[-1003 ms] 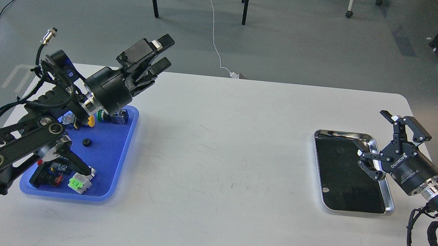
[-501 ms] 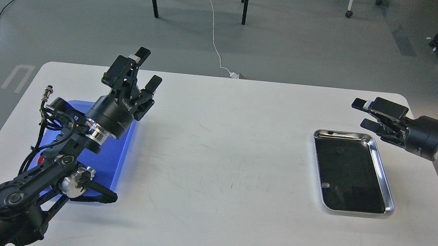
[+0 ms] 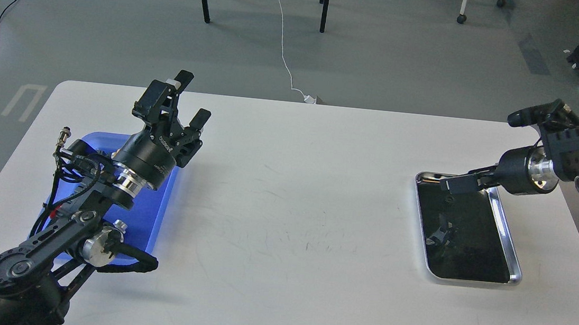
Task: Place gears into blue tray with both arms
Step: 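Move the right gripper back over the black pad, then grasp another small black part on the pad with the right gripper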
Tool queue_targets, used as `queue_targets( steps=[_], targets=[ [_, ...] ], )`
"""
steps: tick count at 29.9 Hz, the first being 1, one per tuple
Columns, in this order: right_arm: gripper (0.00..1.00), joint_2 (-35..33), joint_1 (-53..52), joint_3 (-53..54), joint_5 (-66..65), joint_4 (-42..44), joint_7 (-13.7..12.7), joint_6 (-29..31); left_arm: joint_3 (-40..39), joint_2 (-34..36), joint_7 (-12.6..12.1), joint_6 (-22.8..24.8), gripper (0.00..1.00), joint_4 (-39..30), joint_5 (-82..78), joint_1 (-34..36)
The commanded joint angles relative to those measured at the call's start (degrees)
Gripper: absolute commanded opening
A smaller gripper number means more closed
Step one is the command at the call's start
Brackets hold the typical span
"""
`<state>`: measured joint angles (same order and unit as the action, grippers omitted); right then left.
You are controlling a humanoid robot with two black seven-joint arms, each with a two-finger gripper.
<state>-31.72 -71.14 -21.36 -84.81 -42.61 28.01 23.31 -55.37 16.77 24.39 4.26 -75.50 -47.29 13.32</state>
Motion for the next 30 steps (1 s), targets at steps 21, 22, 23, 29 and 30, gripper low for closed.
queue_targets(
  steps=[21,22,23,29,30],
  targets=[
    [0.76,5.5,2.0,-5.4,0.6,7.2,0.0,-1.9,0.1,-0.2,0.0,1.9,0.98,-0.1,0.0,-0.6],
    [0.74,5.5,2.1,-5.4,0.6,7.8,0.0,-1.9,0.1,-0.2,0.0,1.9,0.98,-0.1,0.0,-0.6],
    [0.73,5.5,2.2,-5.4,0.5,8.2,0.0,-1.9,0.1,-0.2,0.0,1.9,0.98,-0.1,-0.1,-0.6],
    [0.73,5.5,2.8,-5.4,0.6,8.6,0.0,-1.9,0.0,-0.2,0.0,2.0,0.98,-0.1,-0.1,-0.6],
    [0.73,5.5,2.8,-5.4,0.6,8.8,0.0,-1.9,0.0,-0.1,0.0,2.0,0.98,-0.1,-0.1,-0.6]
  ],
)
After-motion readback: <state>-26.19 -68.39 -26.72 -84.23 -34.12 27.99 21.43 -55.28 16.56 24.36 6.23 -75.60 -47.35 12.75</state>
